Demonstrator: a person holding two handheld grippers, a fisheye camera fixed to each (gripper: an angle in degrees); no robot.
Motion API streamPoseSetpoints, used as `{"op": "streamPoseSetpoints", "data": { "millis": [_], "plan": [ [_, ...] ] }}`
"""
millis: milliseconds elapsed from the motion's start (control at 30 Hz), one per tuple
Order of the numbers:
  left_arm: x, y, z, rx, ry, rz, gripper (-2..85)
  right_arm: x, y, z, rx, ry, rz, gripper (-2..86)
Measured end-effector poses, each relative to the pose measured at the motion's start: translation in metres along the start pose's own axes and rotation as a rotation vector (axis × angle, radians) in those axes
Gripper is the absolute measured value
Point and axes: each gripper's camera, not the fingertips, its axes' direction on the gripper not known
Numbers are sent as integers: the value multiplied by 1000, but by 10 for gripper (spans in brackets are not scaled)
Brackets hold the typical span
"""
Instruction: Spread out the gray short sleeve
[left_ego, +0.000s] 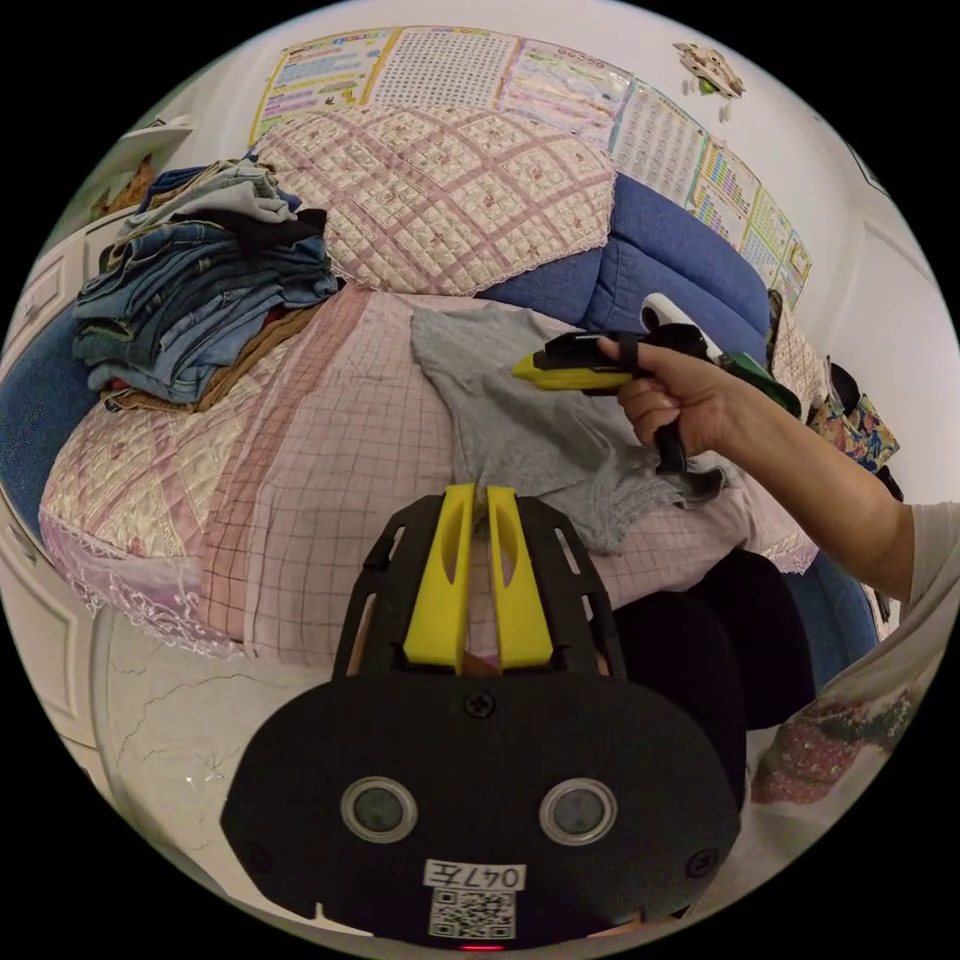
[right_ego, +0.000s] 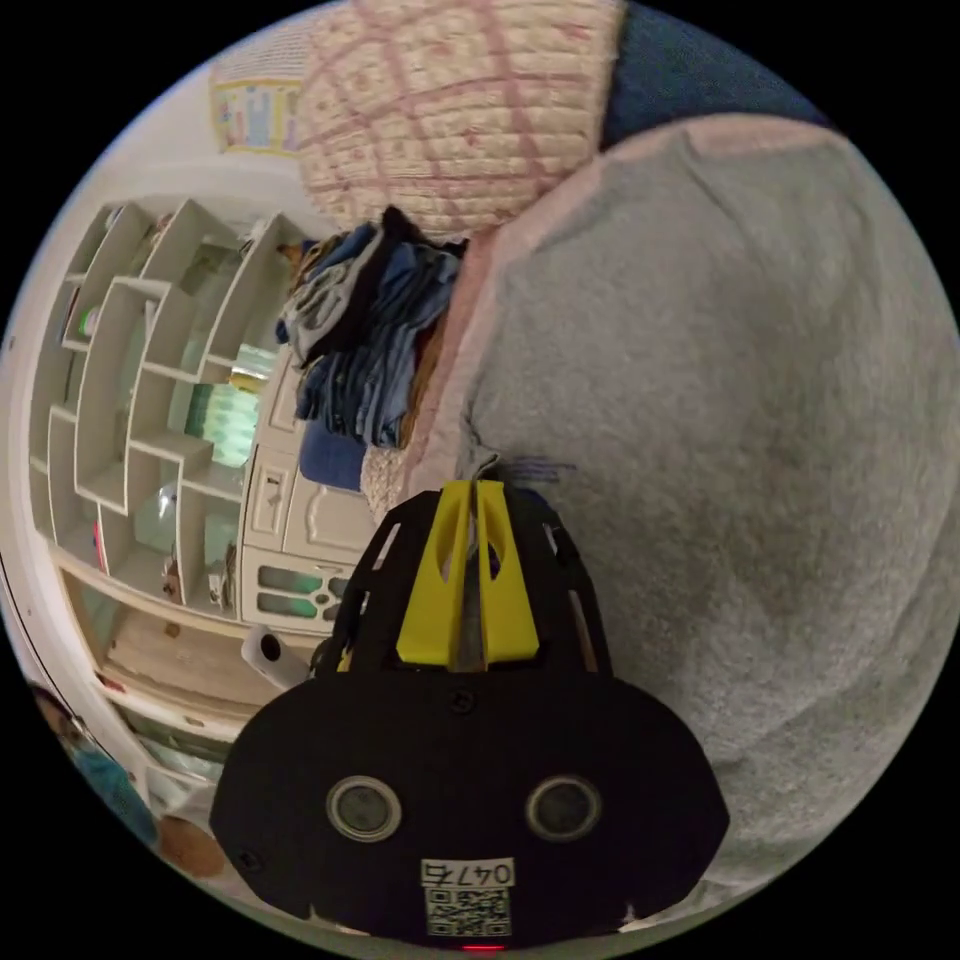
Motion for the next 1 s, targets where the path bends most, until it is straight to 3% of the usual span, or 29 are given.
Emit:
{"op": "streamPoseSetpoints", "data": {
  "millis": [233, 400, 500, 567, 700, 767, 1000],
  "plan": [
    [10, 21, 20, -8, -2, 7, 41, -49, 2, 19, -123, 510, -221, 12],
    [22, 39, 21, -12, -15, 21, 69, -81, 64, -59, 127, 359, -298, 22],
    [36, 55, 10, -3, -47, 54, 75, -93, 146, -139, 377, 402, -345, 12],
    [48, 73, 2, 14, -70, 73, 76, -73, 220, -205, 593, 528, -236, 8],
    [63, 97, -8, 58, -62, 70, 74, -10, 313, -292, 768, 668, 111, 14],
    [73, 104, -4, 64, -32, 54, 68, 35, 351, -331, 777, 547, 287, 24],
    [124, 98, 15, 59, -23, 93, 64, 68, 375, -342, 685, 333, 405, 47]
  ]
}}
